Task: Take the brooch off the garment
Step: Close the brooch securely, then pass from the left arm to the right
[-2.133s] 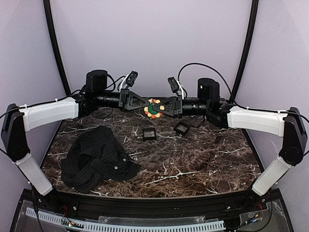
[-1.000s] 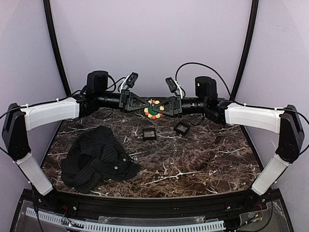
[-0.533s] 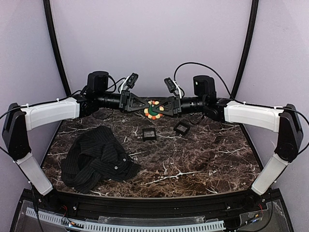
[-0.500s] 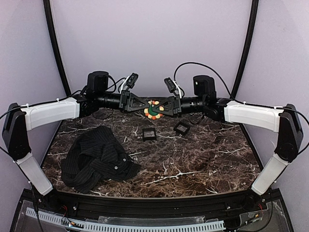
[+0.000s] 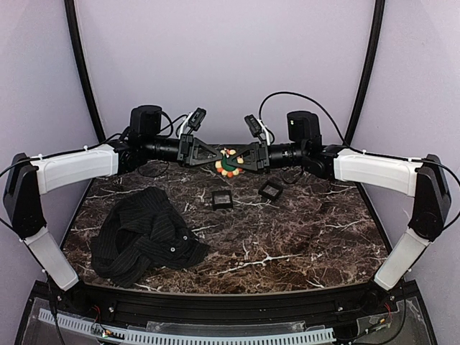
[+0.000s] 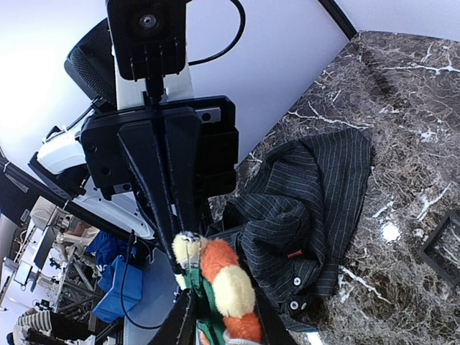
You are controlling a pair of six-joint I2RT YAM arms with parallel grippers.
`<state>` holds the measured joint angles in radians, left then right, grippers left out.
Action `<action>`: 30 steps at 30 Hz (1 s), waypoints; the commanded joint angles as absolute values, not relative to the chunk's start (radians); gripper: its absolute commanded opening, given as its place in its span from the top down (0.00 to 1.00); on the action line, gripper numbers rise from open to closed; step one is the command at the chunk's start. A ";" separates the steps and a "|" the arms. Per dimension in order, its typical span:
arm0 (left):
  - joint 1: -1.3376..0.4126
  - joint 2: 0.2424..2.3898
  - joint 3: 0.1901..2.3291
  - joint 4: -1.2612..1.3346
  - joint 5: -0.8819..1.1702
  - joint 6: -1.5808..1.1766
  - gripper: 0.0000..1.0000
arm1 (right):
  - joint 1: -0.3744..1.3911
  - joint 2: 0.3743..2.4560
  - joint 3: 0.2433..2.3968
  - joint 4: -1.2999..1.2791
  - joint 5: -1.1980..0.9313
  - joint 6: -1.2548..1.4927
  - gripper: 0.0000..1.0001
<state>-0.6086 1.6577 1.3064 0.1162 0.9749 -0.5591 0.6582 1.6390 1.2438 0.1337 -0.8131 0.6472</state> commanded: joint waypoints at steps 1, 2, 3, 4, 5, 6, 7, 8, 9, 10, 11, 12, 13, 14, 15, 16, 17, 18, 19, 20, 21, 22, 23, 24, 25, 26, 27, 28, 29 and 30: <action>-0.652 1.611 1.343 0.109 1.117 -0.533 0.99 | 0.619 1.651 1.223 0.109 -0.638 0.647 0.76; -0.649 1.609 1.339 0.108 1.110 -0.534 0.99 | 0.619 1.644 1.217 0.113 -0.638 0.647 0.75; -0.644 1.607 1.336 0.107 1.105 -0.536 0.99 | 0.618 1.636 1.209 0.119 -0.638 0.646 0.74; -0.641 1.605 1.330 0.107 1.094 -0.541 0.99 | 0.620 1.627 1.198 0.126 -0.638 0.644 0.74; -0.632 1.603 1.325 0.107 1.088 -0.544 0.99 | 0.619 1.616 1.189 0.135 -0.639 0.643 0.73; -0.627 1.600 1.316 0.108 1.075 -0.554 0.99 | 0.618 1.606 1.179 0.148 -0.641 0.641 0.71; -0.619 1.598 1.312 0.110 1.066 -0.558 0.99 | 0.619 1.595 1.171 0.158 -0.644 0.639 0.70; -0.616 1.597 1.302 0.117 1.063 -0.569 0.99 | 0.617 1.585 1.164 0.164 -0.646 0.638 0.69; -0.611 1.597 1.299 0.122 1.060 -0.574 0.99 | 0.618 1.576 1.158 0.167 -0.646 0.634 0.67; -0.609 1.597 1.296 0.125 1.059 -0.579 0.99 | 0.617 1.567 1.155 0.170 -0.648 0.631 0.65; -0.608 1.597 1.296 0.126 1.057 -0.580 0.99 | 0.618 1.560 1.152 0.172 -0.650 0.626 0.63; -0.608 1.597 1.296 0.127 1.057 -0.580 0.99 | 0.618 1.552 1.149 0.175 -0.653 0.621 0.61; -0.607 1.597 1.295 0.128 1.057 -0.581 0.99 | 0.618 1.544 1.142 0.187 -0.662 0.616 0.58; -0.606 1.597 1.295 0.130 1.057 -0.582 0.99 | 0.619 1.534 1.129 0.209 -0.680 0.614 0.54; -0.606 1.597 1.294 0.132 1.058 -0.583 0.99 | 0.619 1.519 1.114 0.233 -0.697 0.612 0.51; -0.605 1.597 1.292 0.138 1.058 -0.588 0.99 | 0.619 1.509 1.099 0.257 -0.717 0.609 0.47; -0.603 1.596 1.288 0.143 1.060 -0.590 0.99 | 0.618 1.499 1.088 0.274 -0.737 0.603 0.43; -0.602 1.595 1.285 0.153 1.062 -0.597 0.99 | 0.618 1.490 1.078 0.284 -0.749 0.596 0.40; -0.599 1.593 1.280 0.158 1.063 -0.601 0.99 | 0.618 1.481 1.071 0.286 -0.756 0.589 0.38; -0.599 1.592 1.279 0.164 1.064 -0.605 0.99 | 0.618 1.471 1.065 0.286 -0.757 0.581 0.37; -0.597 1.590 1.275 0.168 1.066 -0.606 0.99 | 0.618 1.463 1.061 0.281 -0.756 0.568 0.35; -0.597 1.590 1.274 0.180 1.068 -0.612 0.99 | 0.618 1.456 1.057 0.275 -0.756 0.560 0.34; -0.597 1.587 1.270 0.186 1.071 -0.618 0.99 | 0.618 1.449 1.054 0.275 -0.763 0.552 0.33; -0.597 1.587 1.269 0.194 1.073 -0.621 0.99 | 0.617 1.440 1.048 0.282 -0.773 0.547 0.32; -0.597 1.586 1.266 0.198 1.074 -0.622 0.99 | 0.618 1.429 1.037 0.314 -0.794 0.547 0.30; -0.597 1.586 1.265 0.201 1.077 -0.624 0.99 | 0.618 1.419 1.026 0.345 -0.825 0.549 0.29; -0.597 1.586 1.262 0.216 1.080 -0.634 0.99 | 0.620 1.406 1.014 0.373 -0.848 0.551 0.28; -0.597 1.586 1.259 0.227 1.086 -0.641 0.99 | 0.620 1.392 1.001 0.397 -0.859 0.551 0.26; -0.597 1.586 1.252 0.260 1.091 -0.659 0.99 | 0.620 1.378 0.987 0.411 -0.863 0.545 0.24; -0.597 1.585 1.247 0.282 1.102 -0.670 0.99 | 0.620 1.367 0.974 0.417 -0.864 0.533 0.22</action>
